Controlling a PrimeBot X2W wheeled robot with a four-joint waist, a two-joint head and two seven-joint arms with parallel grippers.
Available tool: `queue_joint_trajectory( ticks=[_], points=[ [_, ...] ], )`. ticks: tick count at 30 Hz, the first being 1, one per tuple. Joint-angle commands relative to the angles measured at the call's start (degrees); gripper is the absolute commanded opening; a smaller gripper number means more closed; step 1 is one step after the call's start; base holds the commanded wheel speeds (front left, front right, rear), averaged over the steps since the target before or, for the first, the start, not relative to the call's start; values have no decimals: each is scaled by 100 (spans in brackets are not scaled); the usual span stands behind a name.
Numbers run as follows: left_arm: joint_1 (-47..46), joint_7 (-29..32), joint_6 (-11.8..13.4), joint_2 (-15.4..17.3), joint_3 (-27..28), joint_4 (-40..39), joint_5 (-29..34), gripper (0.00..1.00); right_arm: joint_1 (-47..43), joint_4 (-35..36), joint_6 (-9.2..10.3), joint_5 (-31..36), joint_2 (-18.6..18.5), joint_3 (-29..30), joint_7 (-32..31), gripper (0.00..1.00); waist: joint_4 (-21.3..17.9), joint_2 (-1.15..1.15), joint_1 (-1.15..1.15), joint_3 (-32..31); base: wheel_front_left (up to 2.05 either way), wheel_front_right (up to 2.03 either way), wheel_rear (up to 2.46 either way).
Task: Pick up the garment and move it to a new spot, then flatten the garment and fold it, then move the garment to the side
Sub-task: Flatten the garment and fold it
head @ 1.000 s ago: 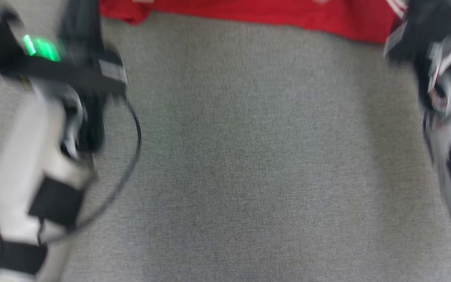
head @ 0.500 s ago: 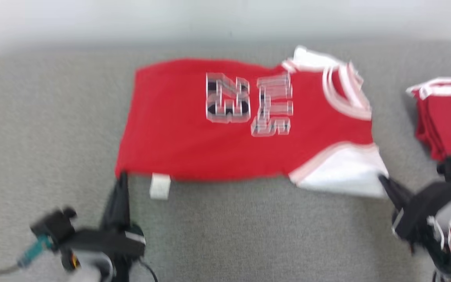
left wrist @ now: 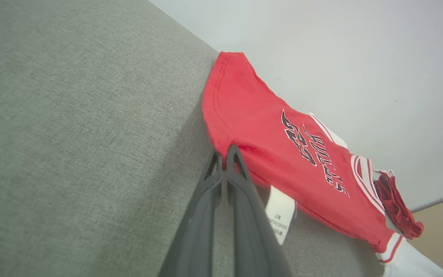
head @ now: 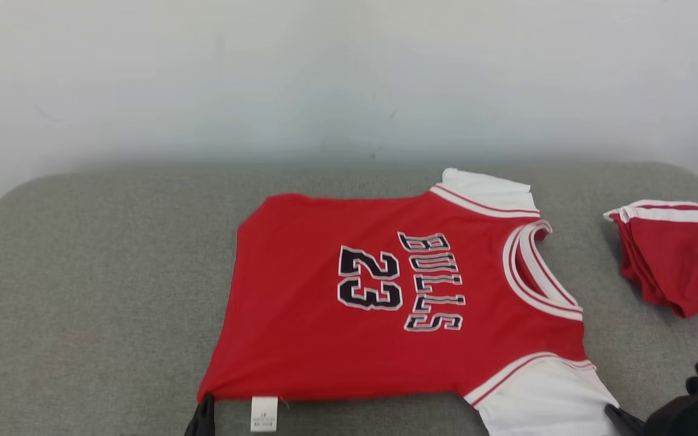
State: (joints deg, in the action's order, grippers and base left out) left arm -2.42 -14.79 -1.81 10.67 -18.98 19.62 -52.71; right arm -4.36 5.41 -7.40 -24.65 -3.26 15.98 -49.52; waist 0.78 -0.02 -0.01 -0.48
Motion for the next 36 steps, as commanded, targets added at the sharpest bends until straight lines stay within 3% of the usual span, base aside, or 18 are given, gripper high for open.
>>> queue_joint_trajectory(
  ticks=[1, 10, 15, 22, 26, 36],
  points=[
    [147, -25, 40, 8, 16, -38, 27, 0, -87, 72, -14, -35, 15, 84, -12, 0, 66, 2, 1, -165, 0, 0, 0],
    [463, 52, 320, 360, -310, -38, 640, 0, -585, 51, -14, 182, 38, 356, -368, 0, 91, 2, 1, -218, 0, 0, 0],
    [257, 105, 376, 519, -560, -14, 1024, 0, -610, 146, -14, -113, 33, 333, -480, 0, 97, 2, 1, -199, 0, 0, 0],
    [-325, 310, 546, 595, -673, 183, 1333, 0, 236, -38, -14, -110, 38, 318, 129, 0, 33, 2, 1, -100, 0, 0, 0],
    [-872, 627, 602, 694, -942, 427, 1690, 0, 731, -362, -14, 317, 37, 161, 248, 0, 58, 2, 1, -14, 0, 0, 0],
    [-1938, 1123, 600, 563, -1275, 1257, 2046, 0, 1860, -1273, -14, 768, 37, -33, 675, 0, 113, 2, 1, 256, 0, 0, 0]
  ],
)
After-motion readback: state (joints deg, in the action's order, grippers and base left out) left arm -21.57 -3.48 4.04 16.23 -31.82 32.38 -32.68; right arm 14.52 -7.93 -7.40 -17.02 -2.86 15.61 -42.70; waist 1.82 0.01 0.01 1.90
